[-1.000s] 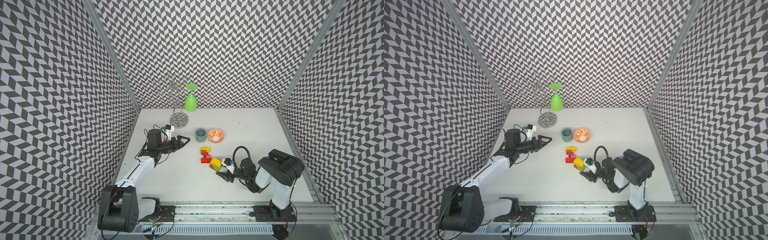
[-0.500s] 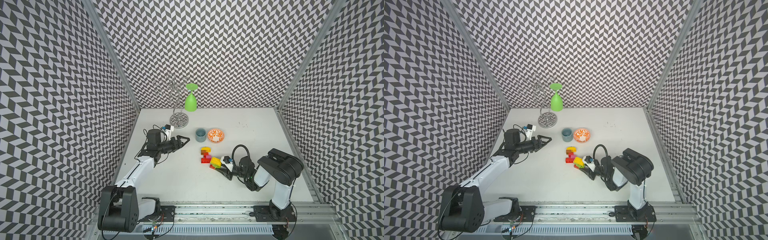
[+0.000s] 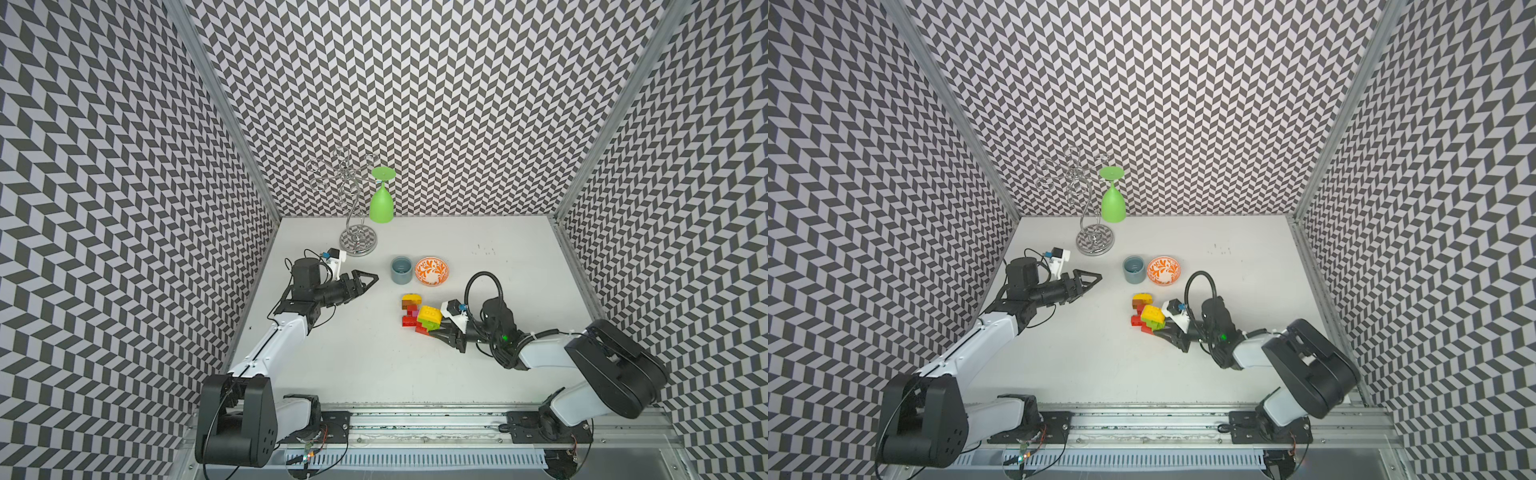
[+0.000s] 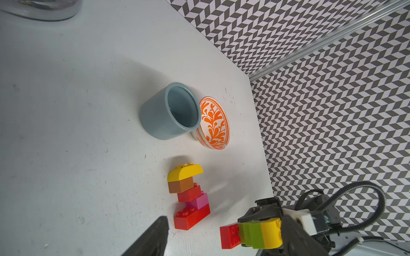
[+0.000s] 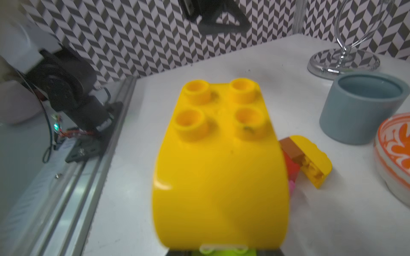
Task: Assemble the letter s with lego
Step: Pick up the lego brick from the center of the board, then place the lego brick at the center of the board.
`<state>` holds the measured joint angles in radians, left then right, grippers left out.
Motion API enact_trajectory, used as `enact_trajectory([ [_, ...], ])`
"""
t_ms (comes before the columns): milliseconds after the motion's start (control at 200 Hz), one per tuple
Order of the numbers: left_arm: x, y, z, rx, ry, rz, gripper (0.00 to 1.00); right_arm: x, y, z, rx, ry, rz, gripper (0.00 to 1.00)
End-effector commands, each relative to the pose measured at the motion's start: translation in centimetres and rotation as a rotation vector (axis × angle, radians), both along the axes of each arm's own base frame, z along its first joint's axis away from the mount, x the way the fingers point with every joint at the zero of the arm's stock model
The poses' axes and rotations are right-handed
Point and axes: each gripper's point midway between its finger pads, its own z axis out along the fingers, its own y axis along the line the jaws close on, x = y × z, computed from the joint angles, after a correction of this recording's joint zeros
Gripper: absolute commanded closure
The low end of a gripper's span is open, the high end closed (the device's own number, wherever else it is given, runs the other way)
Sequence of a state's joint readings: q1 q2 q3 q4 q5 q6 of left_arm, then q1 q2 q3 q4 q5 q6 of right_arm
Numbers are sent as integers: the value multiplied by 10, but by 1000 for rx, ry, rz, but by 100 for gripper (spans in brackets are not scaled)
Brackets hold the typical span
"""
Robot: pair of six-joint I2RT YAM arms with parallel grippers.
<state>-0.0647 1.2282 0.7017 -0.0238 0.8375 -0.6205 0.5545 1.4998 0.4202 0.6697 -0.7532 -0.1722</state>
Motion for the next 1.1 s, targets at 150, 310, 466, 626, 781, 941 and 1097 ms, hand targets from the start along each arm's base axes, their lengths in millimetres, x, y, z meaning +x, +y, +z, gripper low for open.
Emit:
enact_trajectory([
  [150,0,0,13,-4,-56,-13,19,-4,-21,24,12,390,131,78],
  [310,2,1,14,-4,-57,-12,19,20,-41,30,76,573,79,69],
  [466,4,0,16,-5,-64,-14,20,38,-41,2,55,765,62,71],
  [626,3,1,14,3,-63,-12,20,49,-41,-31,10,911,44,73],
  [781,3,2,16,5,-66,-10,20,57,-46,-51,-9,991,25,73],
  [941,4,4,17,6,-67,-4,20,61,-52,-67,-19,1055,6,72],
  [1097,6,5,18,7,-69,0,20,58,-53,-76,-22,1092,4,73],
])
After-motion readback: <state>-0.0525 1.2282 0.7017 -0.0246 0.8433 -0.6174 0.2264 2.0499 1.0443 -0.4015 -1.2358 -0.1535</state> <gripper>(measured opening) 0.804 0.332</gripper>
